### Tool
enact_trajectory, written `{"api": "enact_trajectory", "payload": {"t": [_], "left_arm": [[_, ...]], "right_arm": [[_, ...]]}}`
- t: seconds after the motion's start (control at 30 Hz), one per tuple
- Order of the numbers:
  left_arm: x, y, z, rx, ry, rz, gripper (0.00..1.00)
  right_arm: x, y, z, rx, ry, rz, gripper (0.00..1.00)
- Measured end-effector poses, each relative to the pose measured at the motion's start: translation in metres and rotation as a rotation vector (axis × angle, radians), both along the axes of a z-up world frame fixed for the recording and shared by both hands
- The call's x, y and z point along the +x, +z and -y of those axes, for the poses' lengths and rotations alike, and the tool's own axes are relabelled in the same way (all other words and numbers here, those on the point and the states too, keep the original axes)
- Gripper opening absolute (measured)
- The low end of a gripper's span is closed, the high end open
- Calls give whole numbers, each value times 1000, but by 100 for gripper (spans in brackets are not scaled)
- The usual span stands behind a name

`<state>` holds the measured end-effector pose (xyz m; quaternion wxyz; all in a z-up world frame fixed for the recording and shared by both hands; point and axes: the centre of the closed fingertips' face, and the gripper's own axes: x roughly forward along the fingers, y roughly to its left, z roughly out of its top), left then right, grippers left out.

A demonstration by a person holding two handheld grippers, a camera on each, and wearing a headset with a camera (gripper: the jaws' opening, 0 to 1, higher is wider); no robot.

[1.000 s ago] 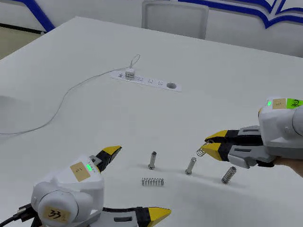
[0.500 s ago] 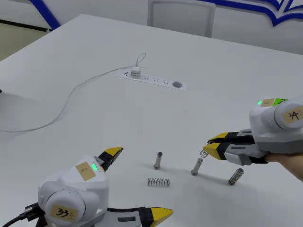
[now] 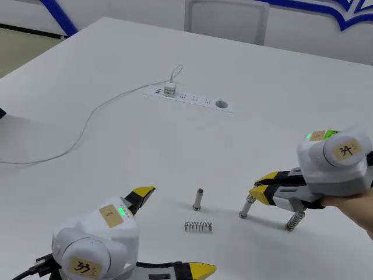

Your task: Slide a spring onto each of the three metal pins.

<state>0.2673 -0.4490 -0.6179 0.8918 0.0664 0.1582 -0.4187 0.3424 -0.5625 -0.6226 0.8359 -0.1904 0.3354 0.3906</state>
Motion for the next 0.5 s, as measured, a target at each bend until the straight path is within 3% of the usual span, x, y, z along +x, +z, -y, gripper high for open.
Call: {"api": "enact_trajectory", "payload": {"t": [0.27,0.5], "left_arm": [[2,0,-3,-8,18,-8,99],[5,-1,-8,-36,44,-38,99]], "right_arm": [[0,-13,-1,-32,12,-18,11],[2,-30,0,-48,-3,-37,11]]}}
